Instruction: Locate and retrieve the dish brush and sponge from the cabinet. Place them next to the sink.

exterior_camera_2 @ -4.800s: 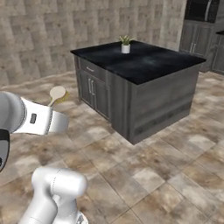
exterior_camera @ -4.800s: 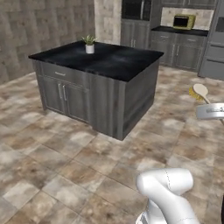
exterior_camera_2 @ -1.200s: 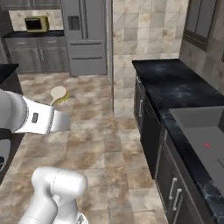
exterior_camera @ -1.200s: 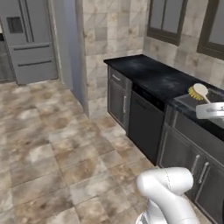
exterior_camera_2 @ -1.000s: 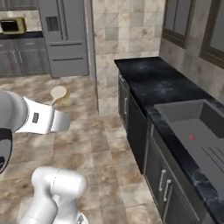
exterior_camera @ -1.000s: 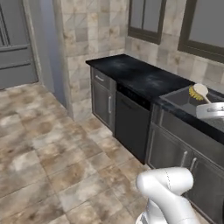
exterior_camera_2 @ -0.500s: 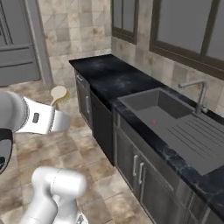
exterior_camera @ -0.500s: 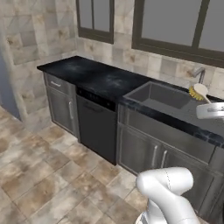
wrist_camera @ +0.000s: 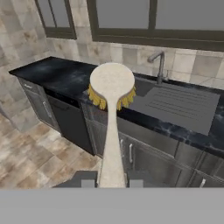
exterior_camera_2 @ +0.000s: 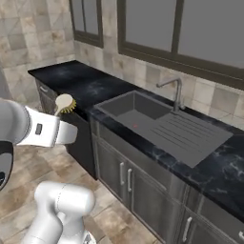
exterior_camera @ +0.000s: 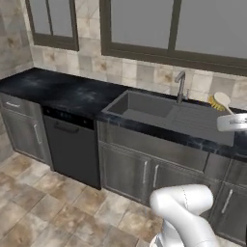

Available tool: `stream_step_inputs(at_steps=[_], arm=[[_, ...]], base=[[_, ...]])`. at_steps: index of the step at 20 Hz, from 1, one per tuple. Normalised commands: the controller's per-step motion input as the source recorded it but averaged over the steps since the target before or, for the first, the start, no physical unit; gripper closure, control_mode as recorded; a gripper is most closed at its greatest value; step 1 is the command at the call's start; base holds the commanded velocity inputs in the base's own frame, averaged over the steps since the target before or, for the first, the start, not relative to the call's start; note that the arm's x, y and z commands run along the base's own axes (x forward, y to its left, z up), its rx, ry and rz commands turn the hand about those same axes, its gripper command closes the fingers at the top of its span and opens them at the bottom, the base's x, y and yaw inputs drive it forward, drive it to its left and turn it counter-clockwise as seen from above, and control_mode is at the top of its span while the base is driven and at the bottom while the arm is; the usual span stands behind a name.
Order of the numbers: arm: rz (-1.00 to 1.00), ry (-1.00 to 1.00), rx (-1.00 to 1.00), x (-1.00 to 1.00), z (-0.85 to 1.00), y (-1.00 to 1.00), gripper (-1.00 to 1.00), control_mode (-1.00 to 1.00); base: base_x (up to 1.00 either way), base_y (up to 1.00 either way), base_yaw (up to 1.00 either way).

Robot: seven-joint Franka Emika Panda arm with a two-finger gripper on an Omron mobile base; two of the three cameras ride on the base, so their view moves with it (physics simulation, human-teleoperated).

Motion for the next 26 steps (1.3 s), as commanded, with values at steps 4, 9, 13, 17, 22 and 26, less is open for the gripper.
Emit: stream_step_inputs(at_steps=[4,9,13,17,22,26], arm=[[0.0,0.0,0.0,0.0,0.0,0.0,1.0,1.0],[0.0,0.0,0.0,0.0,0.0,0.0,1.0,1.0],[0.0,0.0,0.0,0.0,0.0,0.0,1.0,1.0],[0.0,0.0,0.0,0.0,0.0,0.0,1.0,1.0],[0.0,0.0,0.0,0.0,0.0,0.0,1.0,1.0],[0.0,0.0,0.0,0.0,0.0,0.0,1.0,1.0]], base=[[0.38,0.24,-0.4],[0.25,0.16,-0.42],[0.26,0.15,-0.35],[0.34,0.02,-0.3],[0.14,0.01,-0.26],[0.11,-0.04,-0.2]])
